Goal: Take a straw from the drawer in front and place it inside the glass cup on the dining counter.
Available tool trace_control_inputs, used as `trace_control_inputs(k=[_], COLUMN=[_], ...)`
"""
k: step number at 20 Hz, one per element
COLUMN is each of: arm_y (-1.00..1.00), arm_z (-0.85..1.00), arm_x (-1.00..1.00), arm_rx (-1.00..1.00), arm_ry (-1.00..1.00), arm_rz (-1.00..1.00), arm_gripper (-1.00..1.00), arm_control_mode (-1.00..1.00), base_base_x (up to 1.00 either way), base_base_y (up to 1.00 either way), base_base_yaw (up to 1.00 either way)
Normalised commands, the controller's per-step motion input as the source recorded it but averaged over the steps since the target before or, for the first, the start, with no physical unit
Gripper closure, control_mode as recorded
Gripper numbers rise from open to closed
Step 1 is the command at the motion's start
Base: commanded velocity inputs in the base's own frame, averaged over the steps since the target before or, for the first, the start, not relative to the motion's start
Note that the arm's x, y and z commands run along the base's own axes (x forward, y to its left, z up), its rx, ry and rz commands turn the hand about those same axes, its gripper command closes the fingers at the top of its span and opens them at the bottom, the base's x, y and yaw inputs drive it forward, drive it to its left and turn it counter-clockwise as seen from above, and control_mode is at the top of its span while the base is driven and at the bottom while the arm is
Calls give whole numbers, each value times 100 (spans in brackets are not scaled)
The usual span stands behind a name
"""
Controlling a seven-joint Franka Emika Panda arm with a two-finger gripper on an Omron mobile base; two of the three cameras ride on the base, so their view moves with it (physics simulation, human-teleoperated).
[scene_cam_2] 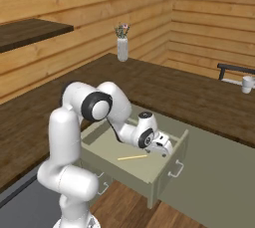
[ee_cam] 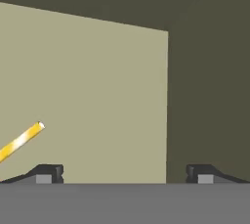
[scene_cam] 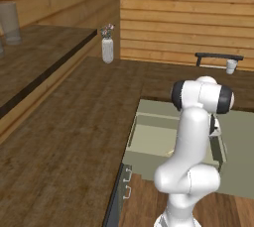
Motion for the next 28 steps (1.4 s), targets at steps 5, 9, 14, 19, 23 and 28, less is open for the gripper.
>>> trace_control_inputs(k=[5,9,14,19,23,28], arm_y=[-91,29,96,77,27,-1], arm_z=[9,67,40,-3,-24,-32], arm_x=[-48,-9,0,9,32,35], arm_rx=[-12,7,7,8,8,17], arm_ry=[-2,-6,-2,1,4,4], arm_rz=[1,0,0,-1,-6,-9], arm_gripper=[-100,-100,-100,-100,-100,-100], arm_control_mode=[-100,-100,-100,-100,-100,-100], base_base_x=[0,0,0,0,0,0], base_base_y=[0,0,0,0,0,0], base_base_yaw=[0,0,0,0,0,0])
